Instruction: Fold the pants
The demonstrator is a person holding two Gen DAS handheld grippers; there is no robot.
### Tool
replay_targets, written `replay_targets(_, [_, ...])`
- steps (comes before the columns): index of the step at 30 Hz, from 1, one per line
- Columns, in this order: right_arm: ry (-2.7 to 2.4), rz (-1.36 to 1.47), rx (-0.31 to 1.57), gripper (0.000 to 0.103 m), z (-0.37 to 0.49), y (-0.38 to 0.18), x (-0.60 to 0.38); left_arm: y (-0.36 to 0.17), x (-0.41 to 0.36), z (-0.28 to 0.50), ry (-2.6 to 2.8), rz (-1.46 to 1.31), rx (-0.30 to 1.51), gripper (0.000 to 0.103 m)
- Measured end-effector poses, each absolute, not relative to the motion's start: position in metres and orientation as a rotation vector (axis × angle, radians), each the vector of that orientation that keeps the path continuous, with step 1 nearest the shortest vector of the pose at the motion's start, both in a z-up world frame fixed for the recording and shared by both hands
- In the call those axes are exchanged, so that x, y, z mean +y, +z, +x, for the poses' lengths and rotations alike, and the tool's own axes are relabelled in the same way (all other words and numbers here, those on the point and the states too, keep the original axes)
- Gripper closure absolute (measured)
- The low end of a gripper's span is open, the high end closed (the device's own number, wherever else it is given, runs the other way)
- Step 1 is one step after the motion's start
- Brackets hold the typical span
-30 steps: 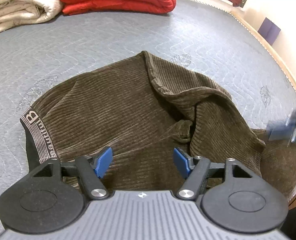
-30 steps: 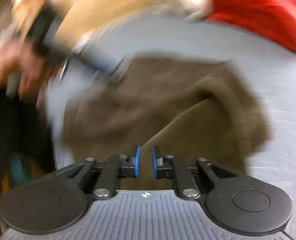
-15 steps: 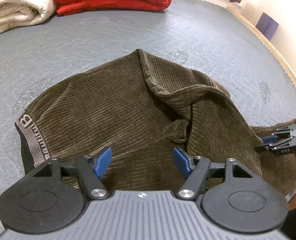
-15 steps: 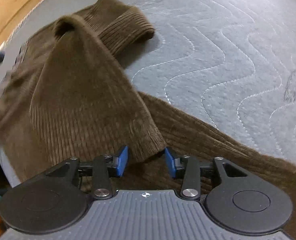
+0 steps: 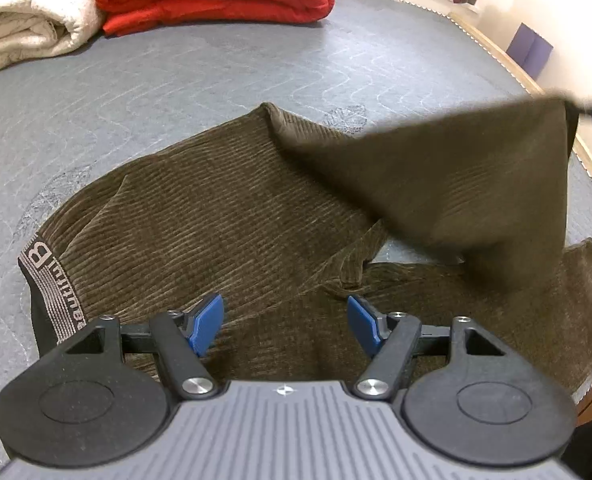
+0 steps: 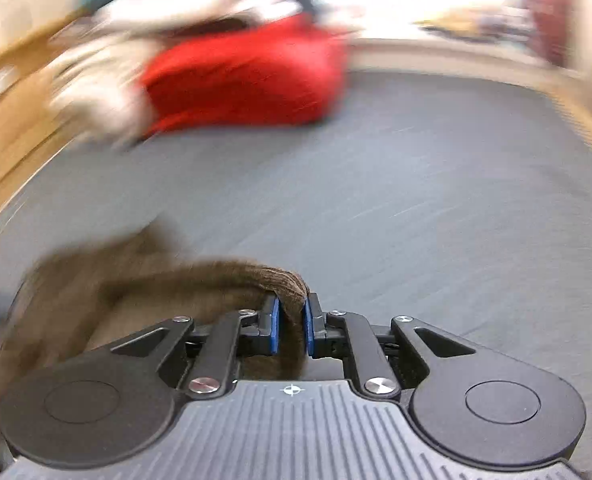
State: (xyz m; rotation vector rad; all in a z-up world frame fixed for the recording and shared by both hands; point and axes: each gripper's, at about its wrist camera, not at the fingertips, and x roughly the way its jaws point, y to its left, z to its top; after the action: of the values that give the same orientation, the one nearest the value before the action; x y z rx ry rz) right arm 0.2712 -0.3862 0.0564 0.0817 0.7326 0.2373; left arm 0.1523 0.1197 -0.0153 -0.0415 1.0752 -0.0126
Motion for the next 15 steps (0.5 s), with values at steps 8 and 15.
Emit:
replay_targets(8, [-0.278,0.402,0.633,0.067,0.300,0.012,-0.459,-0.014,0.122,0.154,-0.017,-0.058,1.070,0.029])
replay_targets(15, [-0.351,0.774,0.775,0.065,0.255,-0.126,-0.474,-0.020,0.117,0.152,-0.036,-0.059,1.061,0.029])
